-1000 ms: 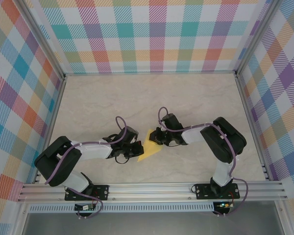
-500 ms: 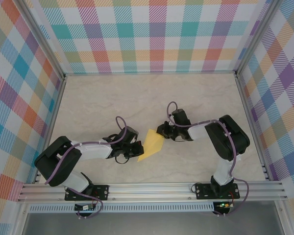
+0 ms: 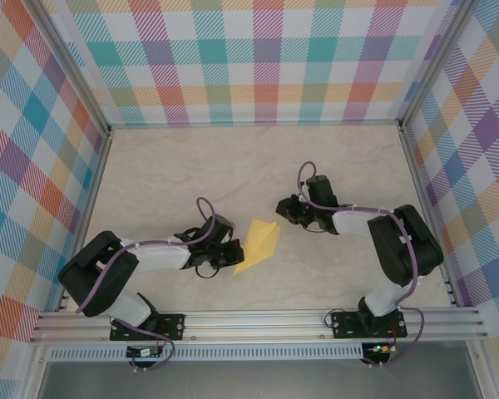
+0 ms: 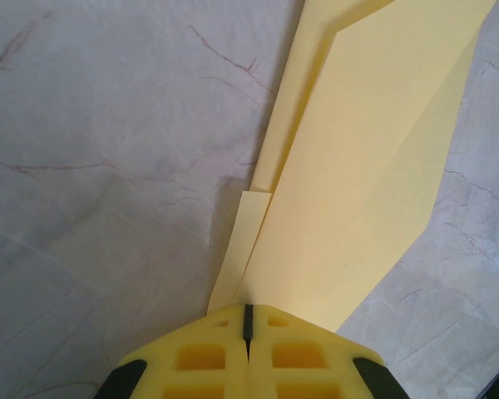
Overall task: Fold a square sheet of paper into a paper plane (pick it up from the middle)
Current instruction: Fourth fold the wing at the center of the table.
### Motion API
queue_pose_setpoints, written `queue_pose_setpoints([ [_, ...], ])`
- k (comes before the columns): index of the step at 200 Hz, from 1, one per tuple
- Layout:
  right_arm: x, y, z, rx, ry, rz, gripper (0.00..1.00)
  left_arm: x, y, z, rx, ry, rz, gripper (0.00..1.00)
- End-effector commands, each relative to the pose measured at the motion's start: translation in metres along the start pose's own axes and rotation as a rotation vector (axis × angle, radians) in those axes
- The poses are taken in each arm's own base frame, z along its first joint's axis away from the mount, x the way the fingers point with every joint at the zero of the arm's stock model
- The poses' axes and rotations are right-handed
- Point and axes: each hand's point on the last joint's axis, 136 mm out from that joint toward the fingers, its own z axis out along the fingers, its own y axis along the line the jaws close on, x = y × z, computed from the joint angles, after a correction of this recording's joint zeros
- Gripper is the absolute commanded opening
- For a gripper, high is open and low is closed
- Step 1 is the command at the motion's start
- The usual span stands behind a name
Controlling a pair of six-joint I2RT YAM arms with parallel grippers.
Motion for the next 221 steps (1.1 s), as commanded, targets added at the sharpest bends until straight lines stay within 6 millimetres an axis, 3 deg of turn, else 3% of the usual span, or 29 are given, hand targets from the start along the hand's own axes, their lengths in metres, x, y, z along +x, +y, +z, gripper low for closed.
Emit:
queue_pose_setpoints([
  [1,0.019,0.026,-0.003,-0.061,0.047,-0.069,0.14,0.040,0.085,0.002,-0.313,0.101,-0.038,0.03],
  [46,0.088,0.037,0.028,-0.056,0.170,-0.083,0.12,0.038,0.081,0.003,-0.305,0.099,-0.034,0.04],
  [73,0.117,0.037,0.040,-0.059,0.223,-0.087,0.11,0.037,0.080,0.002,-0.306,0.100,-0.032,0.03],
  [112,0.126,0.016,0.041,-0.008,0.224,-0.060,0.10,0.038,0.081,0.003,-0.307,0.100,-0.032,0.03],
  [156,0.135,0.013,0.045,-0.013,0.258,-0.058,0.10,0.037,0.081,0.004,-0.307,0.101,-0.034,0.03],
  [221,0.134,-0.034,0.045,0.148,0.220,-0.030,0.10,0.039,0.085,0.004,-0.320,0.105,-0.033,0.03],
])
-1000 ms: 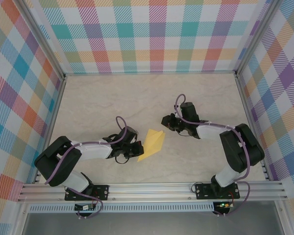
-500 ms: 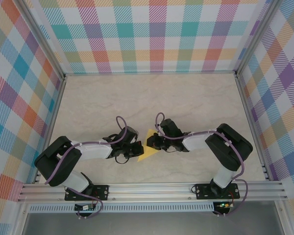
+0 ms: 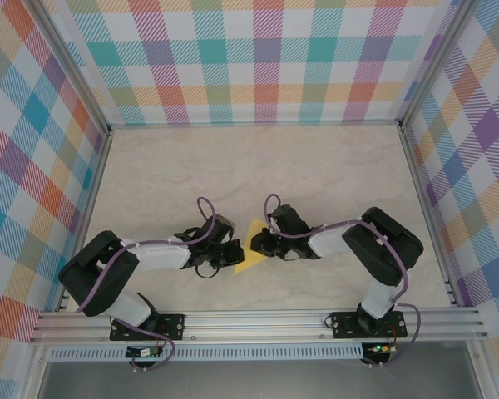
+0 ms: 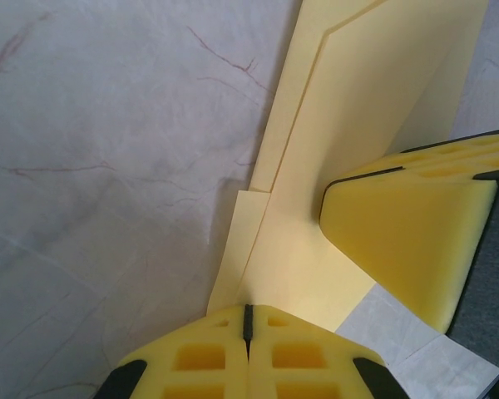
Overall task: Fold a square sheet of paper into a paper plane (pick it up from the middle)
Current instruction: Fourth fold the wing at the center of the table.
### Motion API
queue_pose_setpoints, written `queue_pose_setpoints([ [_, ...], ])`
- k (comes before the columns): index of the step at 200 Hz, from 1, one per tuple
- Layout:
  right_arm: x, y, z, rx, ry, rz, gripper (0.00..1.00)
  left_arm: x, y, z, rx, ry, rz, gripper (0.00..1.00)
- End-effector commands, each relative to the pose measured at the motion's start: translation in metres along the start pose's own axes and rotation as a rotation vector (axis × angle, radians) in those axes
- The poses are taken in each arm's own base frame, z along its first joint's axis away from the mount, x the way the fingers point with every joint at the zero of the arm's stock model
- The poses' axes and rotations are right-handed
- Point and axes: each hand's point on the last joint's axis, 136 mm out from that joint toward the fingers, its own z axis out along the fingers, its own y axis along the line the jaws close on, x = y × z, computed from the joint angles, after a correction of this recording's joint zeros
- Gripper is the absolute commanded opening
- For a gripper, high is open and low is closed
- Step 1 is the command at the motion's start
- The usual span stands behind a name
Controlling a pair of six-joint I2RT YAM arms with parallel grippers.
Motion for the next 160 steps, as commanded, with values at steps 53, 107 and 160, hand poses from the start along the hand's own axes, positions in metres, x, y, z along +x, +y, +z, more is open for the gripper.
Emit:
queue_pose_setpoints([
  [53,-0.022,-0.042,-0.010,0.099,-0.087,0.060,0.10,0.043,0.089,0.003,-0.330,0.112,-0.038,0.03],
  [107,-0.054,-0.047,-0.025,0.097,-0.132,0.082,0.11,0.044,0.091,0.003,-0.335,0.115,-0.037,0.03],
  [160,-0.082,-0.064,-0.040,0.102,-0.180,0.117,0.12,0.045,0.091,0.003,-0.336,0.116,-0.037,0.03],
])
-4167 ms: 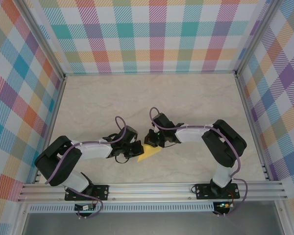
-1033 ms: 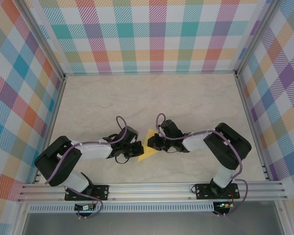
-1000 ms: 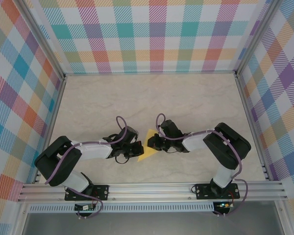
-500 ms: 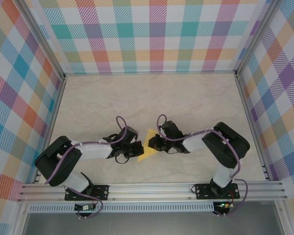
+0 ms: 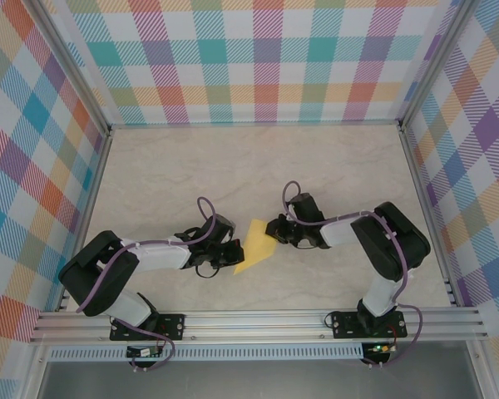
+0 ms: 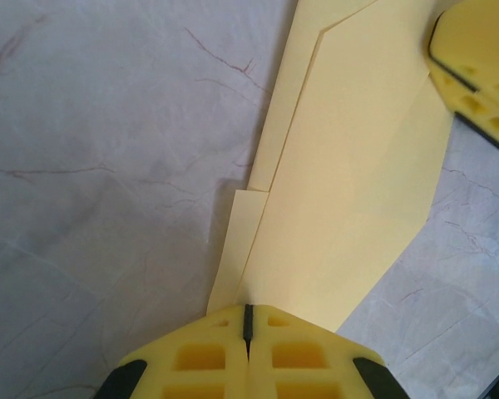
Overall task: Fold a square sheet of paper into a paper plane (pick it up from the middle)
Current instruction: Fourth fold the wing at the center of the table.
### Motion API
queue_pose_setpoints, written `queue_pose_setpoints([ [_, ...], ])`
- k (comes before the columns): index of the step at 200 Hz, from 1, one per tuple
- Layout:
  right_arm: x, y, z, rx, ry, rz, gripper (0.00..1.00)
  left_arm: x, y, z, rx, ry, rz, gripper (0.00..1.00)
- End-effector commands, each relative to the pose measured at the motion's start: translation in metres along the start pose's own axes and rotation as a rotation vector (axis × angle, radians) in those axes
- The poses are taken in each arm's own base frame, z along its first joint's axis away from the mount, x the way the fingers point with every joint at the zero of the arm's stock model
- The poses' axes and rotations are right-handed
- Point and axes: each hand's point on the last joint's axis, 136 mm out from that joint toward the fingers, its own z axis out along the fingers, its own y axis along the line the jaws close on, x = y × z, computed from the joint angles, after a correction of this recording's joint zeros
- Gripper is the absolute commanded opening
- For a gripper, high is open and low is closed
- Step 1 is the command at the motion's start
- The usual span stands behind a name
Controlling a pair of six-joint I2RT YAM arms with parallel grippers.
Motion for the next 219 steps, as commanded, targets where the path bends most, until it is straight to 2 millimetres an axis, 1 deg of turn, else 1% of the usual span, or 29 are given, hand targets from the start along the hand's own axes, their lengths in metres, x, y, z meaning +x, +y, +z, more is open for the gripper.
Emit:
queue_pose_setpoints([
  [1,-0.025,-0.027,-0.005,0.090,-0.064,0.003,0.12,0.045,0.090,0.002,-0.333,0.115,-0.041,0.03],
  [24,-0.035,-0.032,-0.011,0.094,-0.081,0.017,0.12,0.043,0.089,0.002,-0.332,0.111,-0.040,0.03],
  [43,-0.043,-0.028,-0.015,0.084,-0.095,0.014,0.12,0.044,0.089,0.002,-0.330,0.112,-0.040,0.03],
  [60,-0.047,-0.017,-0.020,0.068,-0.096,-0.003,0.12,0.043,0.088,0.002,-0.328,0.111,-0.039,0.03],
  [86,-0.055,0.003,-0.034,0.066,-0.113,-0.038,0.13,0.044,0.089,0.002,-0.328,0.112,-0.038,0.03],
  [97,-0.057,0.010,-0.040,0.061,-0.123,-0.051,0.14,0.044,0.089,0.002,-0.325,0.111,-0.036,0.03],
  [110,-0.057,0.023,-0.047,0.030,-0.123,-0.074,0.15,0.044,0.088,0.002,-0.323,0.111,-0.036,0.03],
  [123,-0.053,0.033,-0.053,-0.003,-0.114,-0.079,0.15,0.043,0.087,0.002,-0.321,0.108,-0.037,0.03],
  [138,-0.043,0.043,-0.056,-0.028,-0.105,-0.095,0.16,0.043,0.086,0.002,-0.317,0.110,-0.034,0.03],
  [154,-0.028,0.050,-0.052,-0.040,-0.073,-0.108,0.17,0.042,0.085,0.003,-0.316,0.109,-0.032,0.03],
  [180,0.004,0.065,-0.031,-0.083,0.025,-0.134,0.17,0.042,0.084,0.003,-0.312,0.110,-0.033,0.03],
  [191,0.017,0.067,-0.019,-0.086,0.075,-0.136,0.16,0.042,0.084,0.002,-0.314,0.110,-0.033,0.03],
  [206,0.027,0.064,-0.006,-0.083,0.116,-0.132,0.15,0.042,0.084,0.002,-0.314,0.110,-0.033,0.03],
  [219,0.029,0.052,0.002,-0.057,0.119,-0.112,0.14,0.042,0.084,0.001,-0.315,0.110,-0.032,0.03],
])
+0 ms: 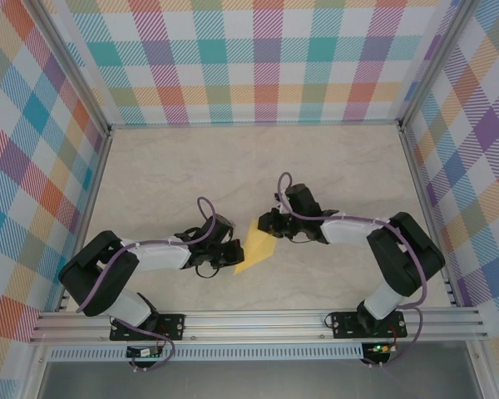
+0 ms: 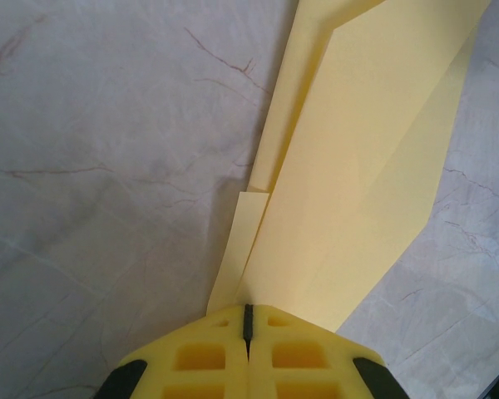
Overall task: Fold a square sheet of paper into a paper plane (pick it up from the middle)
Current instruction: Fourth fold the wing at the center of the table.
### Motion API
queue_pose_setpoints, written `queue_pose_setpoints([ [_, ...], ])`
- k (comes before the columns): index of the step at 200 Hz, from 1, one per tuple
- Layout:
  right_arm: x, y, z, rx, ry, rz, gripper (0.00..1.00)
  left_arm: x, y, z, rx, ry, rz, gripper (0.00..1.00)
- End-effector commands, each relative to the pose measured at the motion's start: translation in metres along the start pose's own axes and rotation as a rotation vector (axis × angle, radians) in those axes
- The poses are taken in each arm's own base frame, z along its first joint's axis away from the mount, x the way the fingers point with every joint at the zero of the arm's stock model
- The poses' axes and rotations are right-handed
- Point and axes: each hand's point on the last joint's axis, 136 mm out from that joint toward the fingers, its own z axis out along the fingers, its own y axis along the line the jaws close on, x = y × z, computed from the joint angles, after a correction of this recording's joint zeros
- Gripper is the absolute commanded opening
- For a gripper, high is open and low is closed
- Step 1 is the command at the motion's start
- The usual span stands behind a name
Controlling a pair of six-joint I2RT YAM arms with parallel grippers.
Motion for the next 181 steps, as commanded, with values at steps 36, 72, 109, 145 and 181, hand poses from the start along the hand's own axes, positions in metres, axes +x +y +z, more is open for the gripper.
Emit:
queue_pose_setpoints([
  [36,0.008,-0.030,0.024,0.068,0.039,0.039,0.13,0.041,0.083,0.001,-0.314,0.112,-0.029,0.03],
  [72,0.013,-0.051,0.025,0.134,0.055,0.058,0.13,0.040,0.082,0.000,-0.313,0.111,-0.022,0.03],
  [109,0.024,-0.073,0.026,0.207,0.090,0.073,0.11,0.020,0.049,-0.022,-0.289,0.097,0.055,0.05],
  [145,0.027,-0.078,0.025,0.215,0.091,0.080,0.11,-0.009,0.000,-0.049,-0.158,0.030,0.054,0.09],
  [181,0.027,-0.080,0.026,0.218,0.084,0.106,0.11,-0.024,-0.044,-0.041,0.066,-0.016,-0.088,0.10],
])
